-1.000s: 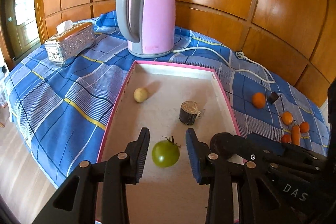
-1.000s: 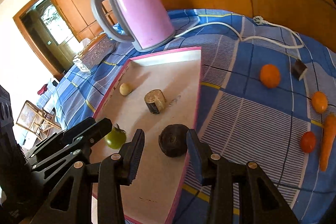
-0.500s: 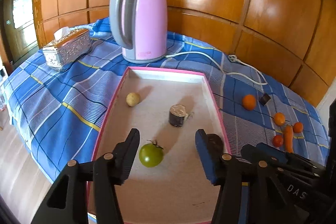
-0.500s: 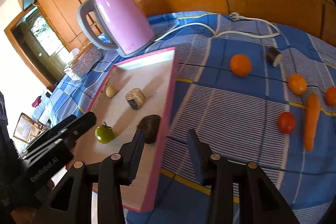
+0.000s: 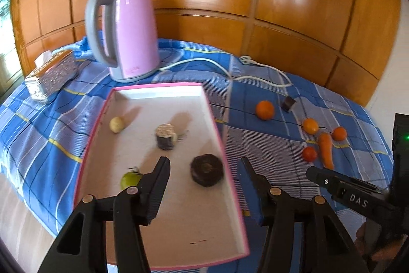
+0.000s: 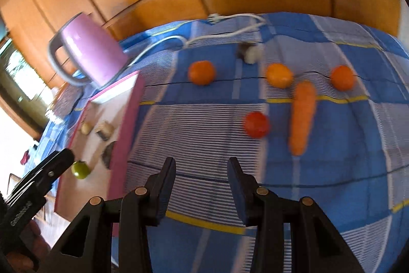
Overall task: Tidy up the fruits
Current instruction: 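Move both open tools back toward the remaining produce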
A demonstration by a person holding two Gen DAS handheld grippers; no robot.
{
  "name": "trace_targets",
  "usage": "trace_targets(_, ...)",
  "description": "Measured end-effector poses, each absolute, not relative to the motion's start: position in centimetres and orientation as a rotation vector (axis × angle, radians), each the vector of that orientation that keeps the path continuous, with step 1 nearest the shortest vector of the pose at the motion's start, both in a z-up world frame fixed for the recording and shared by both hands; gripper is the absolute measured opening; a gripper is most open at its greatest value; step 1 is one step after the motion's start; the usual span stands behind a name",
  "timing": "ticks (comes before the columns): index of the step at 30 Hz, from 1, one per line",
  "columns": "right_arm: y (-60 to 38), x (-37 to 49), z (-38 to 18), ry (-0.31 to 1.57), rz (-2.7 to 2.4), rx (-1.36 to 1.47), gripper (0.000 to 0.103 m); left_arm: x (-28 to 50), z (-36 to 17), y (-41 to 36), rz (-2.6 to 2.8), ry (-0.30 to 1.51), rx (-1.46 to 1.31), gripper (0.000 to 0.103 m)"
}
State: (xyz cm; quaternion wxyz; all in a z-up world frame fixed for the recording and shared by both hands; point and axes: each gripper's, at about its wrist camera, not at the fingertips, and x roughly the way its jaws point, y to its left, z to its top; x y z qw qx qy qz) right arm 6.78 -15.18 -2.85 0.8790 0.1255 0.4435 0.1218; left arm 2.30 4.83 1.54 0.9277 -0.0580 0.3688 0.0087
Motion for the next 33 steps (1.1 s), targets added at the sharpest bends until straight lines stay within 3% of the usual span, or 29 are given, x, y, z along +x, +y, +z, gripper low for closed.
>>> trace_targets(20, -26.7, 5.3, -4.8, 0.906, -0.079, 0.297, 0.042, 4.3, 1.7, -1.0, -0.126, 0.773, -0.036, 0.055)
trace_targets(33, -27.5, 5.3, -5.3, 0.873, -0.111, 0.263, 0.042, 5.9, 0.0, -4.7, -0.226, 0.838, 0.009, 0.032)
